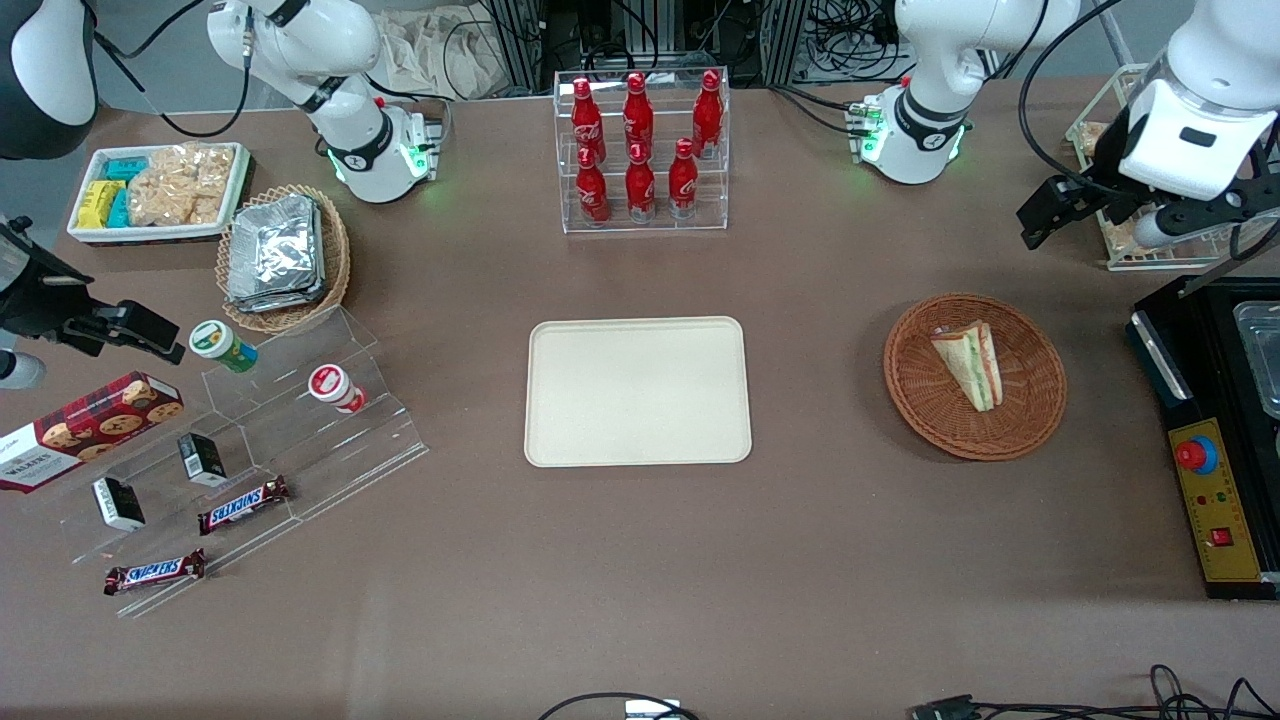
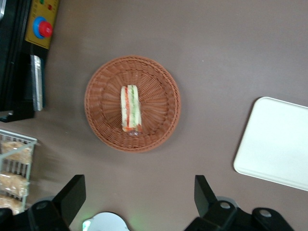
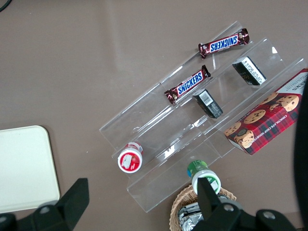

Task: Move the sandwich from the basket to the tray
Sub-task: 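Move the left gripper over the wicker basket and lower onto the sandwich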

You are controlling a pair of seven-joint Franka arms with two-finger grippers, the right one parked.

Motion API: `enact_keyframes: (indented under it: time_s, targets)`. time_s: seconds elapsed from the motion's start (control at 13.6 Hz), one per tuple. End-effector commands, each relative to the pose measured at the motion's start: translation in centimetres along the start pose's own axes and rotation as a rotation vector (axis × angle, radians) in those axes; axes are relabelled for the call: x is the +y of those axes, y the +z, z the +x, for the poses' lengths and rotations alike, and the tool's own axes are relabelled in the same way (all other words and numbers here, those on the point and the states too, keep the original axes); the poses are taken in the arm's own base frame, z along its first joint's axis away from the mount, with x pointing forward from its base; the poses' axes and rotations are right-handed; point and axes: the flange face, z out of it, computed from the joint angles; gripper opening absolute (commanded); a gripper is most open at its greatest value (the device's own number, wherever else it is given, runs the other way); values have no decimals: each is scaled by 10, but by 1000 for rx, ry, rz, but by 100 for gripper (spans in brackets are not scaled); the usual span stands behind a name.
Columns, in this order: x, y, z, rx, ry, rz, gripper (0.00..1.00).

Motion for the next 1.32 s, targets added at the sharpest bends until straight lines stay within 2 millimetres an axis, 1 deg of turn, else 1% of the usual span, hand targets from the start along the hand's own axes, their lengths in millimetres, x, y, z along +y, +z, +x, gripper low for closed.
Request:
enact_keyframes:
  time_s: [0.0,0.07,0.15,0.37,0.44,0.51,0.66,0.74,0.81,0.88,0.96,1.1,1.18,1.25]
  targets:
    - [11,-9,-2,-15,-23,-18,100]
    - [17,-13,-1,-11,-75,-22,100]
    - [19,-12,-2,-21,-112,-17,100]
    - [19,-8,2,-23,-99,-14,100]
    - [19,1,7,-37,-94,-4,100]
    - [17,10,8,-49,-97,9,100]
    - [7,32,0,-55,-106,23,100]
    - [-2,48,-2,-66,-118,29,100]
    - [-15,68,0,-89,-142,34,100]
    - [-25,90,1,-101,-160,33,100]
    - [-32,115,0,-110,-171,32,100]
    - [-41,170,-2,-115,-190,25,100]
    - [-44,193,-1,-107,-199,18,100]
    - [-43,217,-1,-104,-199,20,100]
